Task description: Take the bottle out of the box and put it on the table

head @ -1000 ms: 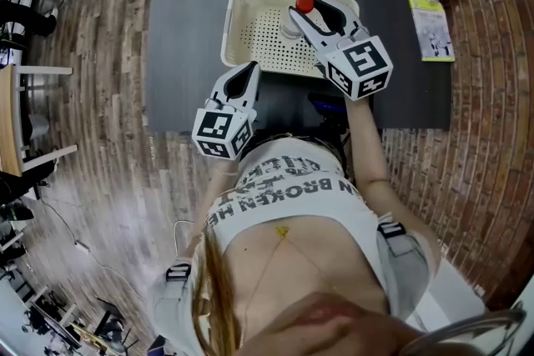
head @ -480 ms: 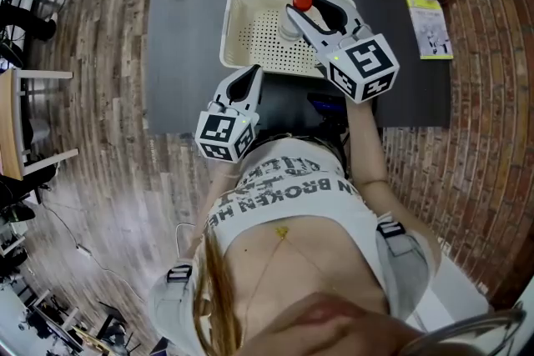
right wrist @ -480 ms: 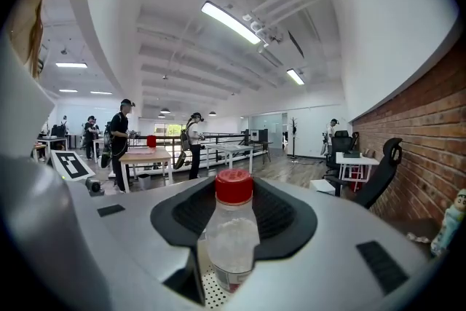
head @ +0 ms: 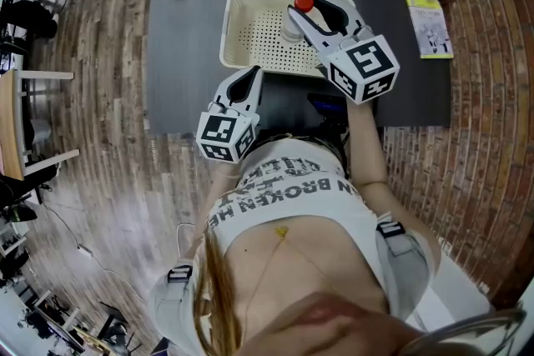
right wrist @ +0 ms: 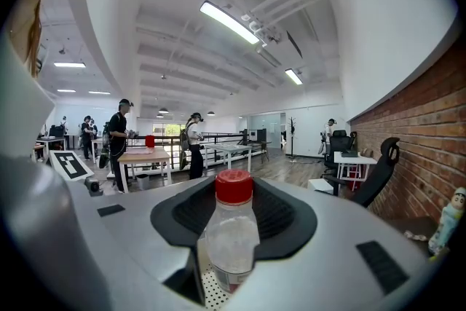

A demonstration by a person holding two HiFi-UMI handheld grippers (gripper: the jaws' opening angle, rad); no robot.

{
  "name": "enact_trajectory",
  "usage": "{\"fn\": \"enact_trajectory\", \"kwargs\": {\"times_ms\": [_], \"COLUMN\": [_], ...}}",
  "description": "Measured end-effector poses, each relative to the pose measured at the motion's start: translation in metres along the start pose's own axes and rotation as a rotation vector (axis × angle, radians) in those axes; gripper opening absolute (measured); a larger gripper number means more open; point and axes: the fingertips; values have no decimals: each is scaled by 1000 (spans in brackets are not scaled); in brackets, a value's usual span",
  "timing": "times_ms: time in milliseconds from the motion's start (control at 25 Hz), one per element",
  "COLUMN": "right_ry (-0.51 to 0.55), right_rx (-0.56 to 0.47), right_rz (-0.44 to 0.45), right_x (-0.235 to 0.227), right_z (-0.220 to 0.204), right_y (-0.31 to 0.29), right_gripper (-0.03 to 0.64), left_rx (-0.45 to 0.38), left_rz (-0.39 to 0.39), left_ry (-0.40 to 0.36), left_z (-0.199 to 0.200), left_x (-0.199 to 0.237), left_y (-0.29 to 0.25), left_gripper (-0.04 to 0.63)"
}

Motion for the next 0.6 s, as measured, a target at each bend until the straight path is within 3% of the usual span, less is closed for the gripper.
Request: {"fn": "enact_trajectory", "kwargs": {"times_ms": [600], "right_ry": [-10], "right_rx": [10], "right_rz": [6], "right_x": [-2], "right_z": [-5], "right_y": [3], "right_gripper": [153], "left_rx": [7], "left_rz": [-4], "left_ry": [2], "left_z": [-1], "left_x": [-5], "left_y": [-4], "left_gripper": [5]}}
Point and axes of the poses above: the fingertips, and each gripper's own axes: y backward along the fingers, x to its left, z out of its top, and after that the axes turned 11 degrees about x, right-handed
